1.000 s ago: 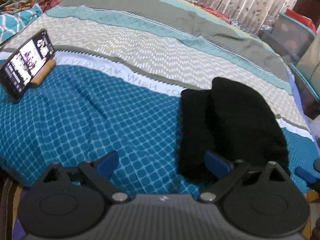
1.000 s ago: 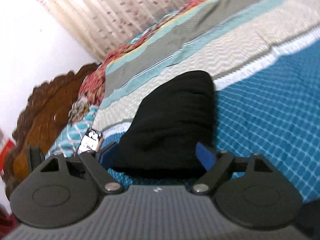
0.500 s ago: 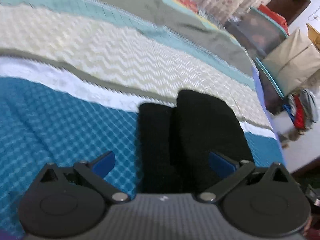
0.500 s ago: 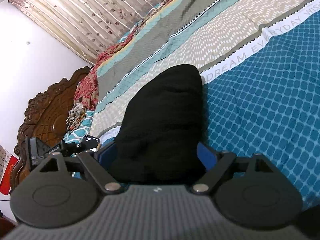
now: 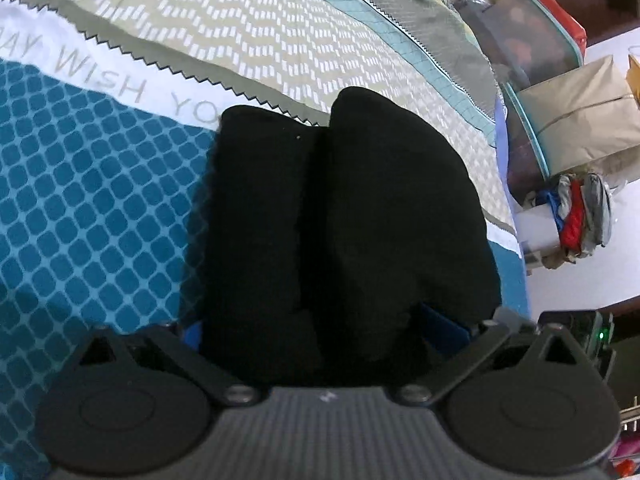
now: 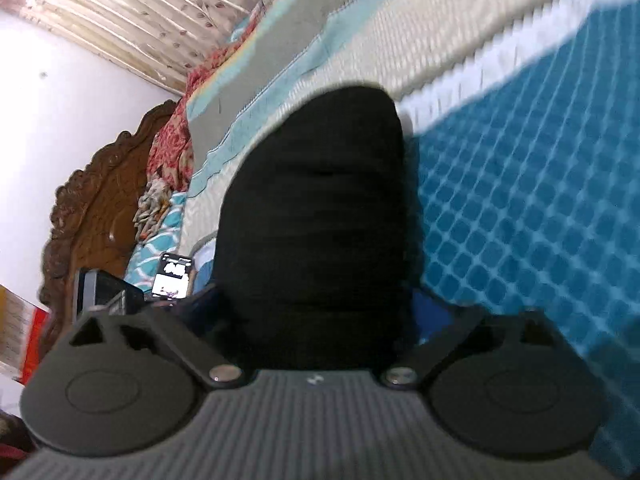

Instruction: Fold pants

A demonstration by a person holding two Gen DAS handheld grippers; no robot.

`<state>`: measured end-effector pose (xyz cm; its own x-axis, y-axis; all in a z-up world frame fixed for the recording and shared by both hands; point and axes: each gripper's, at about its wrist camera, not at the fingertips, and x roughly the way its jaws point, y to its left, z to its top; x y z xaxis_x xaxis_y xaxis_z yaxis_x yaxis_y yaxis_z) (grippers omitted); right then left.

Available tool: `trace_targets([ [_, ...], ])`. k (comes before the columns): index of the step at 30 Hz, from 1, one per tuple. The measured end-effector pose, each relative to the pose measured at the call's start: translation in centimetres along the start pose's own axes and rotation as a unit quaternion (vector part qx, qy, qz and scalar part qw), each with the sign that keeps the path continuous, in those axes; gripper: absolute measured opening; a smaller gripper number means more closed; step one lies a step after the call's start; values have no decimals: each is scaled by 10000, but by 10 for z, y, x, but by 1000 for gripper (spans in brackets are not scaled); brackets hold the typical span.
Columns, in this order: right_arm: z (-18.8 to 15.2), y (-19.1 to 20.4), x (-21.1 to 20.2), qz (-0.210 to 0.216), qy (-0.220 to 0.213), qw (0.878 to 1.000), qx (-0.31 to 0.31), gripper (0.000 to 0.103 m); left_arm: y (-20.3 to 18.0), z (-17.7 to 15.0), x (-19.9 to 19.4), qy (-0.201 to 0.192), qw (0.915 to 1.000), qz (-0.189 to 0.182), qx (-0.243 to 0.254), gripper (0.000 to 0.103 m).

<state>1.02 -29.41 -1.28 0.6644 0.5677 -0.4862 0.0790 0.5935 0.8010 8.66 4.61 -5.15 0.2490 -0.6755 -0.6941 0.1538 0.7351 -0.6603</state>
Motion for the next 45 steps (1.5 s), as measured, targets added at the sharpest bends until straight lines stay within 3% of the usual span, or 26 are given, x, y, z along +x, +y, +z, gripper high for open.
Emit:
trace_targets([
  [9, -20, 4, -6, 132, -509, 9979, -366, 103, -2, -11, -3, -324, 9994, -22, 152, 103],
  [13, -18, 4, -6, 83, -511, 9980, -358, 103, -1, -11, -6, -300, 9994, 21, 142, 103],
  [21, -14, 17, 8, -393, -491, 9977, -240, 103, -21, -11, 2, -331, 9976, 523, 316, 103],
  [25, -20, 23, 7, -532, -467, 9970, -309, 90, -30, -17, -1, -418, 9942, 865, 473, 103],
  [30, -25, 31, 8, -700, -497, 9953, -439, 82, -35, -20, -2, -439, 9916, 1037, 632, 103],
  [37, -21, 25, 17, -752, -357, 9961, -300, 90, -35, -21, -2, -439, 9909, 1062, 706, 103],
  [45, -18, 36, 34, -920, -211, 9929, -722, 93, -42, -17, 4, -456, 9911, 1071, 650, 102],
])
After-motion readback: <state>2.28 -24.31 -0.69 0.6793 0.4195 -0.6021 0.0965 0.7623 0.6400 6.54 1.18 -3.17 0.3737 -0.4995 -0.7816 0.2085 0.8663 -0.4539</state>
